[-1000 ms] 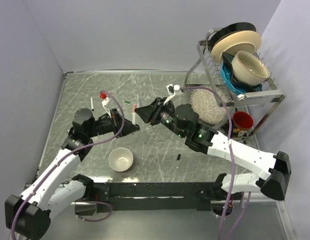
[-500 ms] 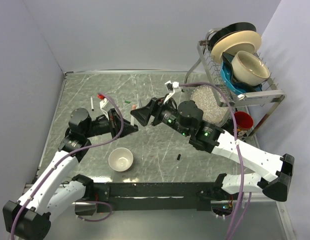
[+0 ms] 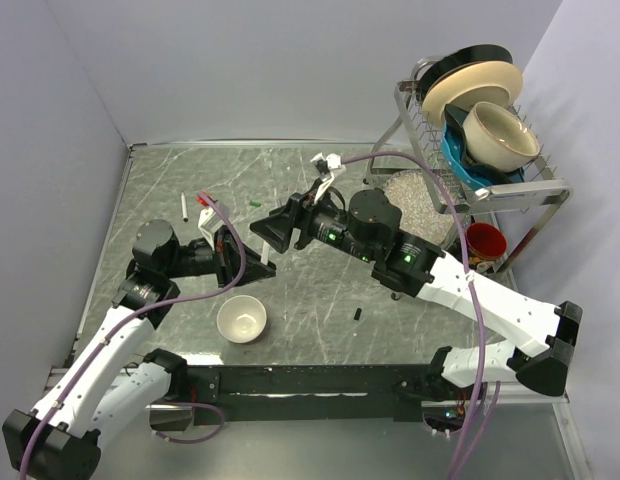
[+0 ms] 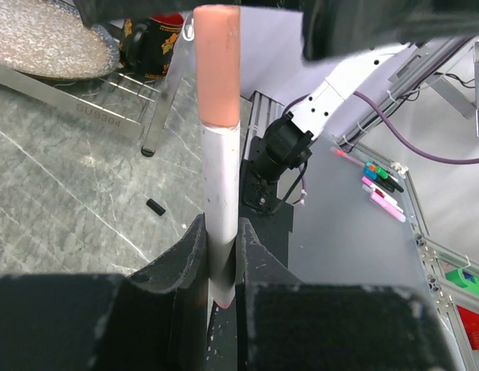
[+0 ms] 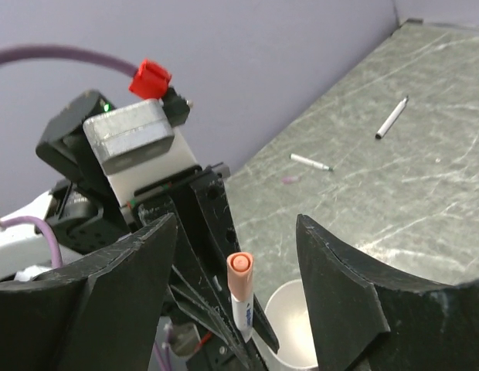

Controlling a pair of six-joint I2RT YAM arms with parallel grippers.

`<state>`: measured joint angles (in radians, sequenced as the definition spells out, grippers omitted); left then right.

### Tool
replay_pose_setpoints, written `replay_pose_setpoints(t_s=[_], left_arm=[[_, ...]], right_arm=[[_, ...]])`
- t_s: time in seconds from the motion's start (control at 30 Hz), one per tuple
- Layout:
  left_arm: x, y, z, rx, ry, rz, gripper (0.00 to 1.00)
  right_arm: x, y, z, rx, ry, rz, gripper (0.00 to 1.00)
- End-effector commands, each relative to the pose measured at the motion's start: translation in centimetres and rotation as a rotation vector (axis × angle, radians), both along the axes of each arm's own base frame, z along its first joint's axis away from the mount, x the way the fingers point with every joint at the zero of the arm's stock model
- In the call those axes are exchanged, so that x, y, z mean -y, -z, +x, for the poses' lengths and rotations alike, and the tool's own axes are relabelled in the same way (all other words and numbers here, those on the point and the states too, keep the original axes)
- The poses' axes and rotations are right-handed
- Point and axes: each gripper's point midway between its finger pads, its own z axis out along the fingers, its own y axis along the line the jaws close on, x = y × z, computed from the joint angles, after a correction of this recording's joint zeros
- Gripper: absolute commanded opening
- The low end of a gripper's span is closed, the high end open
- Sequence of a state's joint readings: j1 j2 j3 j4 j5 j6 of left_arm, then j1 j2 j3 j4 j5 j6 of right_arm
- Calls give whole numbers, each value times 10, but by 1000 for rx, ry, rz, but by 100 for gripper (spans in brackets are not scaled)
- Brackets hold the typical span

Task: Insert the pens into the pen caps

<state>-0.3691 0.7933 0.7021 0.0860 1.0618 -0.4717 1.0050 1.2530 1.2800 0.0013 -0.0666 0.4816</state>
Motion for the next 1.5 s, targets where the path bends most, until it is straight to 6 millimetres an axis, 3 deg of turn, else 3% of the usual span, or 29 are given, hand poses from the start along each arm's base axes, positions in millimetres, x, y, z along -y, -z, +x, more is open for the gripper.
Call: replay_pose_setpoints(t_s=[0.0, 0.1, 0.23, 0.4, 0.5, 0.53, 0.57, 0.73, 1.03, 1.3, 1.47], left_arm=[[0, -15, -7, 65, 40, -20, 1], [0, -15, -7, 65, 42, -20, 1], [0, -15, -6, 63, 37, -21, 1], [1, -16, -2, 57, 26, -25, 1], [1, -16, 2, 60, 5, -25, 1], [1, -15, 4, 59, -6, -22, 1], [1, -17, 8, 60, -23, -21, 1], [1, -20, 23, 84, -89, -13, 1], [1, -25, 49, 97, -176, 6, 1], [-5, -26, 65, 156, -271, 9, 1], [-5, -32, 62, 208, -259, -3, 1]], right_arm=[[-2, -15, -6, 41, -48, 27, 69], [-1, -15, -7, 43, -49, 33, 67], [-2, -12, -10, 42, -62, 39, 56], [-5, 3, -11, 15, -73, 24, 48], [-4, 8, -13, 5, -78, 26, 21], [-4, 10, -13, 1, -78, 24, 3], [-4, 15, -13, -8, -78, 17, 0], [-6, 34, -18, -45, -94, 9, 0], [1, 95, -22, -94, -46, -152, 0], [-12, 115, -56, -200, -215, -112, 0], [-21, 125, -76, -267, -332, -108, 0]])
